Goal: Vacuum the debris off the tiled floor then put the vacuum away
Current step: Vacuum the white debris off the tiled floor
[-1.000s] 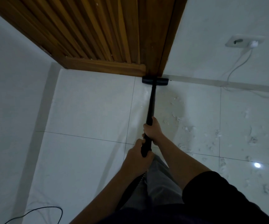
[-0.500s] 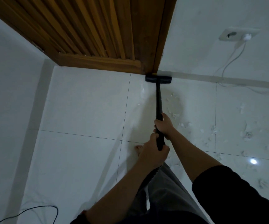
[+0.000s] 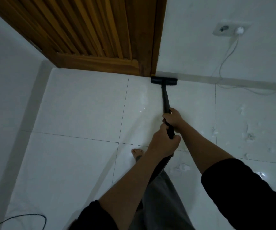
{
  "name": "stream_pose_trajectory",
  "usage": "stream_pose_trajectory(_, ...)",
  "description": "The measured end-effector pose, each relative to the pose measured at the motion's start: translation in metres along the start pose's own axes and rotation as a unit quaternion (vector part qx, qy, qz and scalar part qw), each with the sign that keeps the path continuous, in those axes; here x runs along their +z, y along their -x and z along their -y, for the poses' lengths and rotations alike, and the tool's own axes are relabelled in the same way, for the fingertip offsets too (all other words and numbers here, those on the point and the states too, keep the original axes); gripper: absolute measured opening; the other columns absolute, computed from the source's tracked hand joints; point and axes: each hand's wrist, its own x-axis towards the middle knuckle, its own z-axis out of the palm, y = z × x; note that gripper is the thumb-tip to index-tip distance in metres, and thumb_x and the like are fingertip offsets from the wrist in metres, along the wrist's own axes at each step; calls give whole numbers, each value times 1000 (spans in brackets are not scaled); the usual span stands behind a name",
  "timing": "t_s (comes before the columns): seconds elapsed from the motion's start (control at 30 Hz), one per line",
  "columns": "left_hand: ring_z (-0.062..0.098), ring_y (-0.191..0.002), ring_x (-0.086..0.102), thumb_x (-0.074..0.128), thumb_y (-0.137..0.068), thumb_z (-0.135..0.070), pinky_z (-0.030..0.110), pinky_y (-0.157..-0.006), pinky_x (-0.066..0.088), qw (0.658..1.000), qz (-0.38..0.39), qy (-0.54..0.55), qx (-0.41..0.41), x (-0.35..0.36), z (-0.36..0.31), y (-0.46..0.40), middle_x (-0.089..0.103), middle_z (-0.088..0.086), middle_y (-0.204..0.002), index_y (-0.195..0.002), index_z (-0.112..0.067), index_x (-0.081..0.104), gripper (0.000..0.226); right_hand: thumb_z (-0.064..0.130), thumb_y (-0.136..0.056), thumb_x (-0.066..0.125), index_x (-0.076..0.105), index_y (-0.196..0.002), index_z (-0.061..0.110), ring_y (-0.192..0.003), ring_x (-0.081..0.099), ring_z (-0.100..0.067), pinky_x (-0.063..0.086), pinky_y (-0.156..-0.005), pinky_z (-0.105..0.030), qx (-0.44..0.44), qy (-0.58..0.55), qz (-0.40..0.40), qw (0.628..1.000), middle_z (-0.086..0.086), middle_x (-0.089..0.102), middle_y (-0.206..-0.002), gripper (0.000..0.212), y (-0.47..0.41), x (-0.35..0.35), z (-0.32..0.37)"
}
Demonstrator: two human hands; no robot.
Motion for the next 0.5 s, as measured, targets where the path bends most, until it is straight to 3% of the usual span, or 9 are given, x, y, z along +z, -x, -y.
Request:
stream_pose_trajectory(0.27,8,-66,52,54,-90,-27,22,-53,39,1000,-14,-3,-6,29,6,9,55,-1,-88,-128,-12,43,41,-2,-94,49,48,-109,3,-60,52,-18,46,-52,-27,5,-10,16,1000,-11,51,-77,16,1,-13,-22)
stream_pose_trajectory(0.4,21,-68,63,53,-86,-32,37,-63,56,999,-30,18,-15,21,7,11,62,6,-91,-127,-17,45,45,-4,-91,49,45,-96,6,-57,50,-20,45,-51,-30,-5,-21,8,1000,-11,49,-71,11,1,-7,-16)
stream_pose_trajectory(0.5,26,-71,68,52,-83,-34,46,-72,60,999,-28,13,-24,16,7,20,63,8,-93,-126,-20,45,46,-4,-91,48,43,-88,8,-59,50,-21,45,-52,-31,-1,-26,11,1000,-11,47,-72,13,5,-3,-18)
